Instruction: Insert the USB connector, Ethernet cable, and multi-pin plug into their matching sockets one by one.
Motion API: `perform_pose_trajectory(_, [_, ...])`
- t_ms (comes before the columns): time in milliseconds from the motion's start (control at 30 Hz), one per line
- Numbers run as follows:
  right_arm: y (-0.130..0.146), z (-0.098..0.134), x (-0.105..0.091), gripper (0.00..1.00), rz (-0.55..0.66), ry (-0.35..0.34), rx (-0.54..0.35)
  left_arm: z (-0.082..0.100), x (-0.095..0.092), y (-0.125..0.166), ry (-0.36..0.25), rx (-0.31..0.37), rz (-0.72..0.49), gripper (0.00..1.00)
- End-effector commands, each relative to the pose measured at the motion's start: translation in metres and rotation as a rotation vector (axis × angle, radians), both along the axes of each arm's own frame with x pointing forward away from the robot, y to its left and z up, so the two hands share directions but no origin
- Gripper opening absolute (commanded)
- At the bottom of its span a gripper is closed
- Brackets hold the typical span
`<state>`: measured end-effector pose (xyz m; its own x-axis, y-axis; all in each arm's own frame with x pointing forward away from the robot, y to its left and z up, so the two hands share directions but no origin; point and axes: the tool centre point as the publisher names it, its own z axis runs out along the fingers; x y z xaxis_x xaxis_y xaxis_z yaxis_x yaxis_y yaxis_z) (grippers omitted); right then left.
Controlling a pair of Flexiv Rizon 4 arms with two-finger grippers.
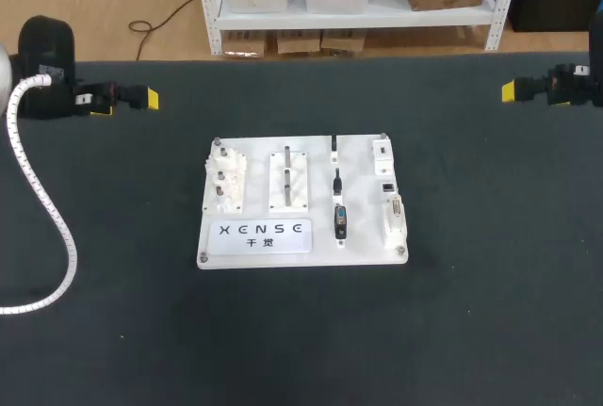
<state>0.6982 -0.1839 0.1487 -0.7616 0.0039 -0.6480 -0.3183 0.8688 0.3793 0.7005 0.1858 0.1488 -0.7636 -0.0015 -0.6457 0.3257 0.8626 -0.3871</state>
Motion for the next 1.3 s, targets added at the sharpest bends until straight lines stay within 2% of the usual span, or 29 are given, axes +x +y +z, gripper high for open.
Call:
perform_pose_trajectory(33, [0.0, 0.0, 0.0, 1.0, -0.001, 0.0, -0.002, 0.001, 0.0, -0.001, 0.005, 0.006, 0.003, 1.0])
perform_pose_trajectory(1033, [0.0, 0.0, 0.0, 1.0, -0.001, 0.0, -0.002, 0.001, 0.0, -0.001, 0.005, 0.006, 0.003, 1.0])
perform_pose_trajectory(1067, [0.0, 0.0, 0.0, 1.0, -0.001, 0.0, -0.002, -0.002, 0.003, -0.002, 0.03, 0.014, -0.008, 1.0])
perform_pose_trajectory(1133, [0.0, 0.0, 0.0, 1.0, -0.001, 0.0, -0.002, -0.004, 0.006, -0.008, 0.032, 0.052, -0.082, 1.0])
perform_pose_trajectory(1233, [0.0, 0.0, 0.0, 1.0, -0.001, 0.0, -0.002, -0.004, 0.011, -0.016, -0.015, 0.077, -0.218, 1.0])
perform_pose_trajectory(1300, [0.0, 0.0, 0.0, 1.0, -0.001, 0.0, -0.002, -0.004, 0.013, -0.021, -0.076, 0.099, -0.379, 1.0])
